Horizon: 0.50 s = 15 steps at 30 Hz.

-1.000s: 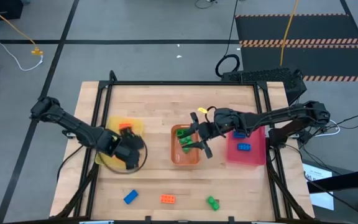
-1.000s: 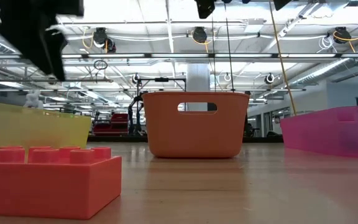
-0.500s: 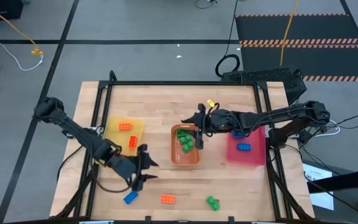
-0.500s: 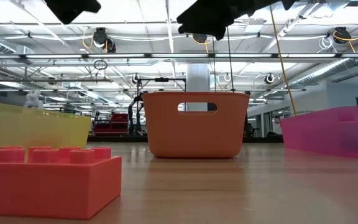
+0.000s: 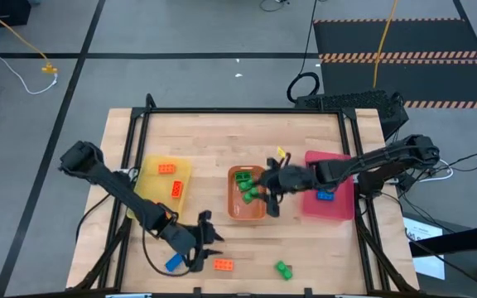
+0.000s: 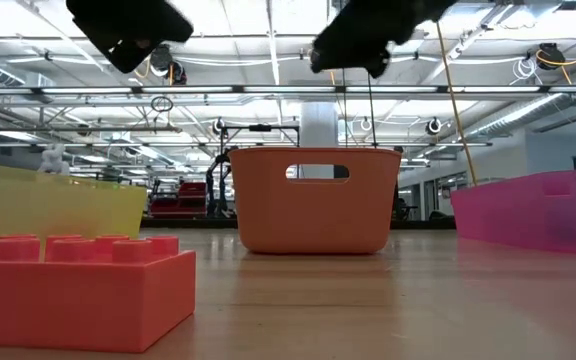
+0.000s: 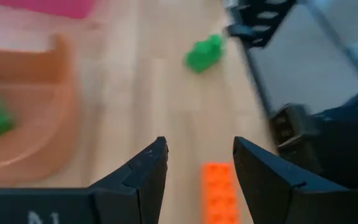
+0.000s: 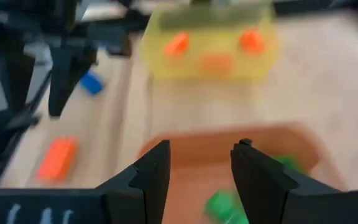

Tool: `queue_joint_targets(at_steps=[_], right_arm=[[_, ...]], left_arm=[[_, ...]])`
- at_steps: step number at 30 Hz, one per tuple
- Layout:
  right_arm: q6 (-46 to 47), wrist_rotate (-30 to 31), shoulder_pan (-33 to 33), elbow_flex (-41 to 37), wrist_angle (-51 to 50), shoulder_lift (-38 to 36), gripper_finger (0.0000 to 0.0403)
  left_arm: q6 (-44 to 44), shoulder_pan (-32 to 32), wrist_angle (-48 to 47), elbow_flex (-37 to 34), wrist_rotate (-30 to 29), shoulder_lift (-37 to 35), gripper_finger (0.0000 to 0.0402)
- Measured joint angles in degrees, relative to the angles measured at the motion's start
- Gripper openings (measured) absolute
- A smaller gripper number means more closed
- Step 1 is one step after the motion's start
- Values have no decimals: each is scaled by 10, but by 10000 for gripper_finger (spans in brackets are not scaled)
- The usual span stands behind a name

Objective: Sort & place blocks by color
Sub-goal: Put the orange game piece into the yellow bin

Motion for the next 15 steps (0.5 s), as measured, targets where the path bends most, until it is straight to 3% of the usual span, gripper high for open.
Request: queue_joint_targets(at_steps=[2,6,15], right_arm=[[31,0,21,0,-33,0,157],[72,1,64,-24,-31,0,157],[139,4,109,-34,-14,0,157]], left_arm=[[2,-9,31,4,12,23,182],[1,-27,6,64,15,81,182],[5,-42,-255,243,15,191,182]])
